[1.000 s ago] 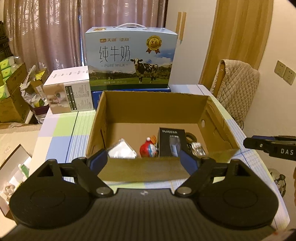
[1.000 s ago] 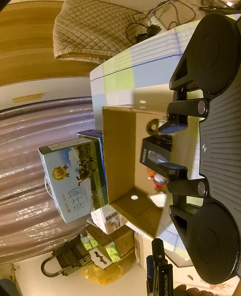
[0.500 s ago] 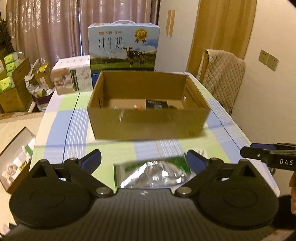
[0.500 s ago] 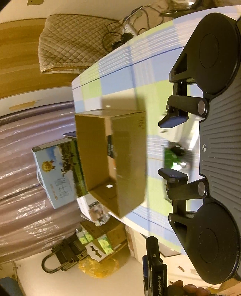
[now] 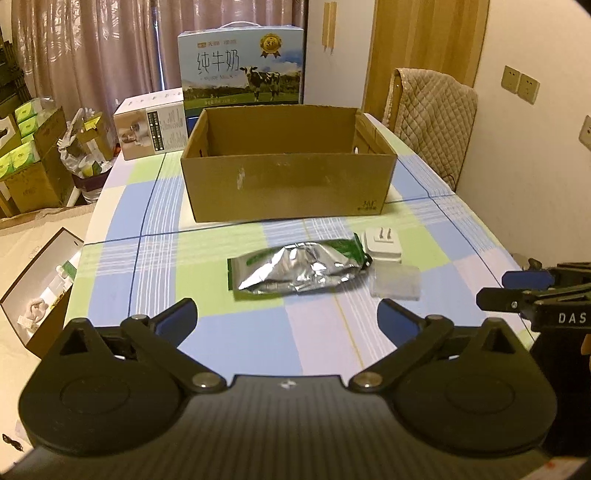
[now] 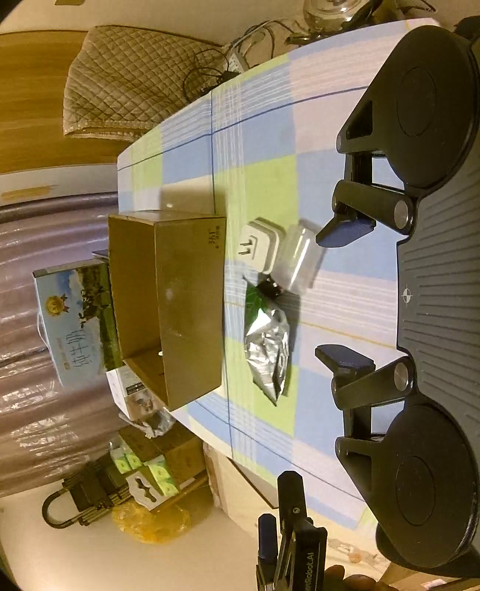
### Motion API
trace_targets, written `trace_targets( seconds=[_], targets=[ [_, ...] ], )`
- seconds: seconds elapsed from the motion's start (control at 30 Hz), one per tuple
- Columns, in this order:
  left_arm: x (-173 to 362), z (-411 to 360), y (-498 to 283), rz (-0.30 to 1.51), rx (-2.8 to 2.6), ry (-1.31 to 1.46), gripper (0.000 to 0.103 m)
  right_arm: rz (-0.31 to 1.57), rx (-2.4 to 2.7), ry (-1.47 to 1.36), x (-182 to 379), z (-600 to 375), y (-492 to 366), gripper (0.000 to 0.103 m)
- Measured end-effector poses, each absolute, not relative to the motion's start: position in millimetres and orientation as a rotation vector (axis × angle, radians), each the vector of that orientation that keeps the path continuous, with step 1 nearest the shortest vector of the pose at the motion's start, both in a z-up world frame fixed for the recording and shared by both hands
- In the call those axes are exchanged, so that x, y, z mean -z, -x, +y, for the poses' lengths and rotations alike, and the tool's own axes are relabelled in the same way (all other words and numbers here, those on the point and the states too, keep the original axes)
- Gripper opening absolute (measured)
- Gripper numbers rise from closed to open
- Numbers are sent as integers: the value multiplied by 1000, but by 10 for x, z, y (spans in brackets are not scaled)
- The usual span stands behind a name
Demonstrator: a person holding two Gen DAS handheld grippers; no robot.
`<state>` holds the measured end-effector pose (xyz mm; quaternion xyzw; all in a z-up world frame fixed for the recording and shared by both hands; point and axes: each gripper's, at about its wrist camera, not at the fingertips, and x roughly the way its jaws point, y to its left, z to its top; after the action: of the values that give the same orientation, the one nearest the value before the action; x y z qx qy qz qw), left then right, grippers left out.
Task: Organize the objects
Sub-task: 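Withdraw both open tools from the cardboard box back to the table, then grasp the silver leaf-print foil bag with the left tool while the right tool grasps the clear plastic cup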
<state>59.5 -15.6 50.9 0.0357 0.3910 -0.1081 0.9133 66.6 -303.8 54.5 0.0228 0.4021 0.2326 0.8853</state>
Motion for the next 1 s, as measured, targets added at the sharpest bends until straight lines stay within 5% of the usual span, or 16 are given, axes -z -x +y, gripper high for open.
trace_targets(
  seconds=[1.0],
  targets=[
    [-334, -250, -586, 843, 296, -137, 102, 884, -505, 56, -350, -3078, -732, 57]
  ],
)
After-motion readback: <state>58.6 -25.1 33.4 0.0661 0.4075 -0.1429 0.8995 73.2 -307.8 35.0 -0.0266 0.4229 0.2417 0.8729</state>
